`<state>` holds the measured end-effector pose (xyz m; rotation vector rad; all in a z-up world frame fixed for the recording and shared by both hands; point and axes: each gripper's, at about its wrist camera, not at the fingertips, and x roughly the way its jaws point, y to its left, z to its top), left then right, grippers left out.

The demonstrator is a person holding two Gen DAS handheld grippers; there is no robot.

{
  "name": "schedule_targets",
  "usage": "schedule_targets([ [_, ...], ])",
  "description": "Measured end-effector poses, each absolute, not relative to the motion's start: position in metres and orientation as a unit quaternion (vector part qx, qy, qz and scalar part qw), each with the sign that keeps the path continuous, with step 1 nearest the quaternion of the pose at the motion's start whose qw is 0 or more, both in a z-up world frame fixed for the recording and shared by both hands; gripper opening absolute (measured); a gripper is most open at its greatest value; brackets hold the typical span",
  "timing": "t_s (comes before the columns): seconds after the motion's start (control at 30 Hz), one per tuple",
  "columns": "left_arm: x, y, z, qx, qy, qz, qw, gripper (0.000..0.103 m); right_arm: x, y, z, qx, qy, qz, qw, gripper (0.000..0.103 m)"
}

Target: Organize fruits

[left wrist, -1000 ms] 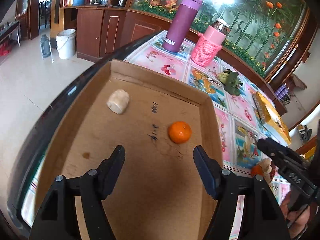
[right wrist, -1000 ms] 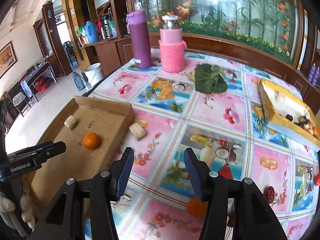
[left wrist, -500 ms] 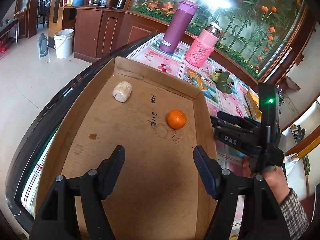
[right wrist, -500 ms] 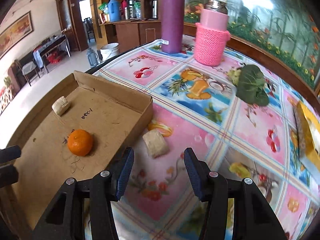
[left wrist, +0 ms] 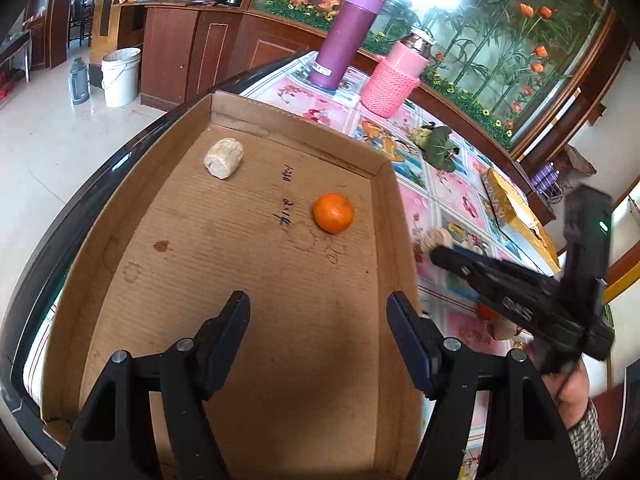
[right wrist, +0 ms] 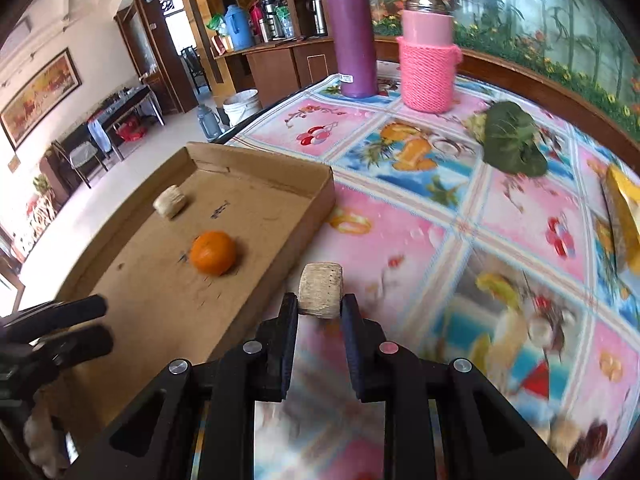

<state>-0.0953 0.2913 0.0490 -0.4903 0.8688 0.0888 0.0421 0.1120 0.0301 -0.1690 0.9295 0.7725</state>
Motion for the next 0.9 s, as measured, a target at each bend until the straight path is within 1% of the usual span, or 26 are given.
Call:
schedule_targets([
  [0.17,-0.102,0.266,0.055,-0.215,0.417,0.018,0.883,0.070,-0.011,0.044,0.040,-0.028,0.454,0.383,0.804,0.024],
  [0.3,-0.101,0.235,0.055,-0.191,0.423,-0.008,0.886,0.070,-0.054,-0.003,0.028,-0.022,0.473,0.367,0.800,0.024],
  [0.47,-0.100,0.185,0.050,-0.160,0.442,-0.047,0.882,0.070,-0.075,-0.037,0.012,-0.006,0.484,0.331,0.810,0.025],
  [0.53,-0.105,0.168,0.051,-0.129,0.439,-0.042,0.888,0.071,-0.076,-0.043,0.011,0.001,0.480,0.325,0.815,0.030],
  [0.6,-0.109,0.157,0.053,-0.108,0.438,-0.044,0.891,0.072,-0.078,-0.045,0.012,0.001,0.477,0.321,0.818,0.057],
  [0.63,-0.111,0.154,0.053,-0.104,0.438,-0.046,0.892,0.072,-0.079,-0.048,0.014,0.007,0.473,0.325,0.819,0.060],
  [0.8,-0.116,0.143,0.056,-0.086,0.437,-0.052,0.894,0.072,-0.089,-0.081,0.030,0.014,0.441,0.313,0.841,0.062],
  [0.9,-0.119,0.132,0.060,-0.069,0.425,-0.053,0.901,0.072,-0.088,-0.111,0.032,0.026,0.440,0.277,0.854,0.062],
])
